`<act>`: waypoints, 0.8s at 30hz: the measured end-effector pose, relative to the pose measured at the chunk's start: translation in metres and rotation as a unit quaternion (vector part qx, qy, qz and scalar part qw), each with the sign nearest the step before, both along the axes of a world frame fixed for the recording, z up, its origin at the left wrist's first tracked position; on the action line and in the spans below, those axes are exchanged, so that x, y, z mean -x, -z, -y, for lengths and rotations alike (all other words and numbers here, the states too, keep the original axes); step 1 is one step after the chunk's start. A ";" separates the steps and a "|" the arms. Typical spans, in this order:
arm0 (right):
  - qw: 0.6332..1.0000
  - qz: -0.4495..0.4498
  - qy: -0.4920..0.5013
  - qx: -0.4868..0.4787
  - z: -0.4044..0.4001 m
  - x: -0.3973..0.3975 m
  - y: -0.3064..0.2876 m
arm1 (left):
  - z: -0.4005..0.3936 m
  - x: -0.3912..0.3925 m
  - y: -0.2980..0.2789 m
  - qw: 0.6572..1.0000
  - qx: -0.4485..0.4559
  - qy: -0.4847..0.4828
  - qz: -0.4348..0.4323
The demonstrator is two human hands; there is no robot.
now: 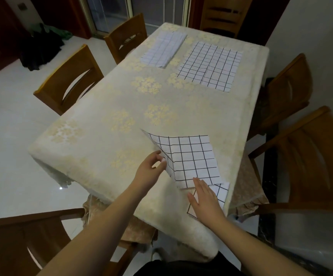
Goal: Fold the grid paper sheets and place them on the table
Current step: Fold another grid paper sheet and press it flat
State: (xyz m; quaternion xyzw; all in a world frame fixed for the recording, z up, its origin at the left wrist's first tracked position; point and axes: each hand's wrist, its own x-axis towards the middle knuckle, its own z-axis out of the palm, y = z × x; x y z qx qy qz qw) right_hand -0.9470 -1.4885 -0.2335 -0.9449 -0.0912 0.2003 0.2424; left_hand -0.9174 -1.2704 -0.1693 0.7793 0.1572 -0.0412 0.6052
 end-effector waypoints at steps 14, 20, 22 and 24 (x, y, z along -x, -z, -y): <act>0.992 -0.008 0.065 -0.109 0.081 -0.066 0.012 | 0.114 -0.045 0.044 0.993 -0.066 0.094 -0.018; 0.989 -0.018 0.081 -0.119 0.091 -0.097 0.019 | 0.130 -0.053 0.057 0.983 -0.100 0.120 -0.097; 0.991 -0.017 0.071 -0.111 0.091 -0.106 0.021 | 0.122 -0.050 0.063 0.979 -0.135 0.121 -0.092; 0.993 -0.008 0.051 -0.103 0.089 -0.114 0.023 | 0.109 -0.049 0.070 0.968 -0.199 0.130 -0.078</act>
